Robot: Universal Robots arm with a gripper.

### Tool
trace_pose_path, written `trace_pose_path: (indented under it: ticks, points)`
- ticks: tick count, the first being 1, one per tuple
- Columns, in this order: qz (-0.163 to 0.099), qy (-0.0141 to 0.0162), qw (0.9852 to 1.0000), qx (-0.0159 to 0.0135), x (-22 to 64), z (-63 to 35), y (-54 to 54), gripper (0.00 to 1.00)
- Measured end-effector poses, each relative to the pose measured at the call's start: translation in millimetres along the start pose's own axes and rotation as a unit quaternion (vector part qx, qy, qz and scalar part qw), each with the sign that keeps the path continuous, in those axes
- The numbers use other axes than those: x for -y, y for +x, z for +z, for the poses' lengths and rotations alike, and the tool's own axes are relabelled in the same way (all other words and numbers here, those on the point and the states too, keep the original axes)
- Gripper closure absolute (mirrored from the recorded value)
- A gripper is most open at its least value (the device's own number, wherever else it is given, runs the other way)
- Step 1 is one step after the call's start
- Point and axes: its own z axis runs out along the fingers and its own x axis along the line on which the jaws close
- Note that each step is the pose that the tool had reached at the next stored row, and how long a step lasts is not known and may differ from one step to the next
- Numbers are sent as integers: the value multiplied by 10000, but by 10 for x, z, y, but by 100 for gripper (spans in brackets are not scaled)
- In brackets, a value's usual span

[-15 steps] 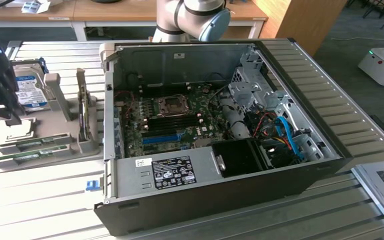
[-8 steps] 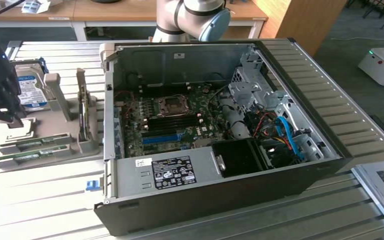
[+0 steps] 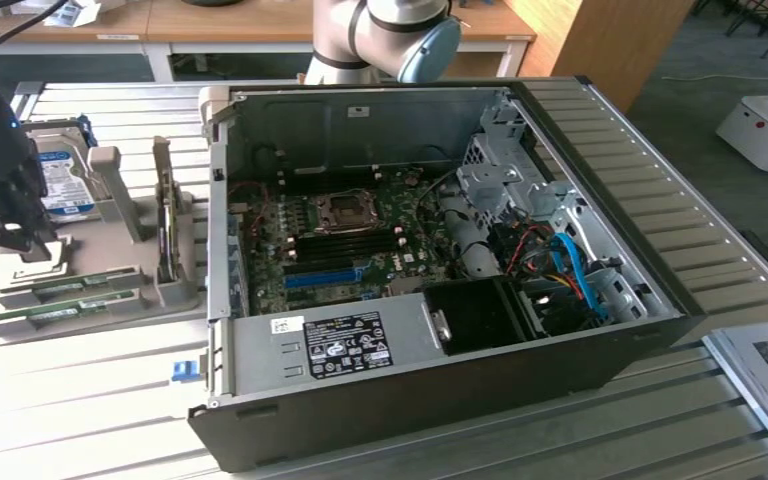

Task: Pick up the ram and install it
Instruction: 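Pick up the ram and move it above insertion slot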

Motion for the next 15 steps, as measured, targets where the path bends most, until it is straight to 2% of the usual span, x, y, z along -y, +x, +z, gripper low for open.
trace_pose_path:
  ticks: [15]
  points:
    - [155, 3, 9999, 6, 7, 180, 4, 69]
